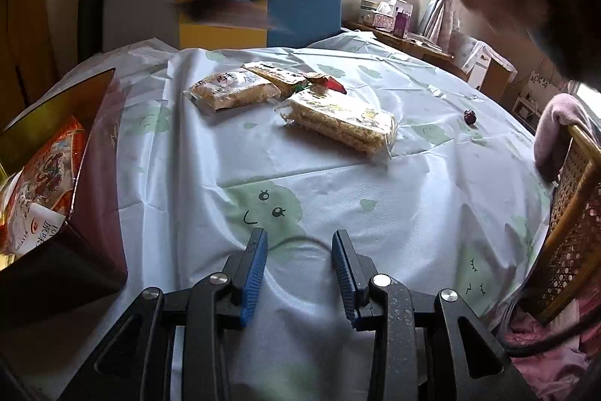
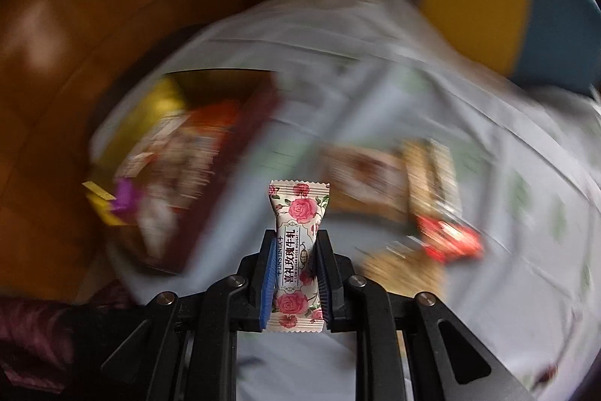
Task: Organize snacks
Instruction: 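Carry the pink rose-print candy into the gold box and open the right gripper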
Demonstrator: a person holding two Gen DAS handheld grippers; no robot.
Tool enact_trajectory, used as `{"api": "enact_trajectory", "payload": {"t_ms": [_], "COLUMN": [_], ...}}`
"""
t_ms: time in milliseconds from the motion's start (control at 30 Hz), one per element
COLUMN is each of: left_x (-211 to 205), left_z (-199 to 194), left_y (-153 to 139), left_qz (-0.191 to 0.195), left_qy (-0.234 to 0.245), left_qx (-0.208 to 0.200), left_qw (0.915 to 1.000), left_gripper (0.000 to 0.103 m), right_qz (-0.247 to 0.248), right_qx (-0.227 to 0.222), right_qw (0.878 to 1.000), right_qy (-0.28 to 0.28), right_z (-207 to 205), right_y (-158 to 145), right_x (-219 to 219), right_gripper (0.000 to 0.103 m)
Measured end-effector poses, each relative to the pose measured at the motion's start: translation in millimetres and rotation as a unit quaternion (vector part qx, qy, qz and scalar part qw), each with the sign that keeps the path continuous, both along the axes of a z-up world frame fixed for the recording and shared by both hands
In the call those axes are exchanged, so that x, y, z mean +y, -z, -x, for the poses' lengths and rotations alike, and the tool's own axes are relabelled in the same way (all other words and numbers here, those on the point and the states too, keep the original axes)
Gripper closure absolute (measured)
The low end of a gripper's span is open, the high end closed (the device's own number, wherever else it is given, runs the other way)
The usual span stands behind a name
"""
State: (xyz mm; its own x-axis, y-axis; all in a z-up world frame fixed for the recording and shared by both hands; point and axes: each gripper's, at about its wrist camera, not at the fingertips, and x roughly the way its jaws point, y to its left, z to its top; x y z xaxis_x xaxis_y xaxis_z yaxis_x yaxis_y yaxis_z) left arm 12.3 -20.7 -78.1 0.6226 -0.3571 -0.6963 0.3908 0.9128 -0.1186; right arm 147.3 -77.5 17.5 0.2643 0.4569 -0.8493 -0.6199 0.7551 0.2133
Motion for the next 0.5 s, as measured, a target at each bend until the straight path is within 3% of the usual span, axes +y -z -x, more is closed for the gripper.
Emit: {"api": "enact_trajectory", "payload": {"t_ms": [200, 367, 467, 500], "left_x": [1.7, 5.0, 7.0, 6.5], "left_z": [0.2, -1.1, -2.4, -1.9], "left_y": [0.6, 1.0, 1.0, 1.1], "left_qz": [0.008, 0.024, 0.033, 0.032], "left_qy": [0.001, -0.001, -0.002, -0.002], "left_qx": [-0.001, 0.006, 0.01, 0.009], "left_qw": [1.0, 0.9997, 0.9994, 0.9995], "left_gripper": [0.067, 0.067, 0.067, 0.067], "right_qz": [-0.055, -0.06, -0.036, -0.036], "right_qx": [0.023, 0.048, 0.056, 0.068], "right_qw": [0.995, 0.99, 0.993, 0.993], "right_qy": [-0.086, -0.116, -0.097, -0.092], "right_z": [-4.1, -7.3, -15.6, -18.8], "right_y": [-14.3, -2.1, 14.1, 21.2], "right_x": [78.3, 122.8, 132.3, 133.7], "right_gripper": [0.084, 0.08, 0.062, 0.062]}}
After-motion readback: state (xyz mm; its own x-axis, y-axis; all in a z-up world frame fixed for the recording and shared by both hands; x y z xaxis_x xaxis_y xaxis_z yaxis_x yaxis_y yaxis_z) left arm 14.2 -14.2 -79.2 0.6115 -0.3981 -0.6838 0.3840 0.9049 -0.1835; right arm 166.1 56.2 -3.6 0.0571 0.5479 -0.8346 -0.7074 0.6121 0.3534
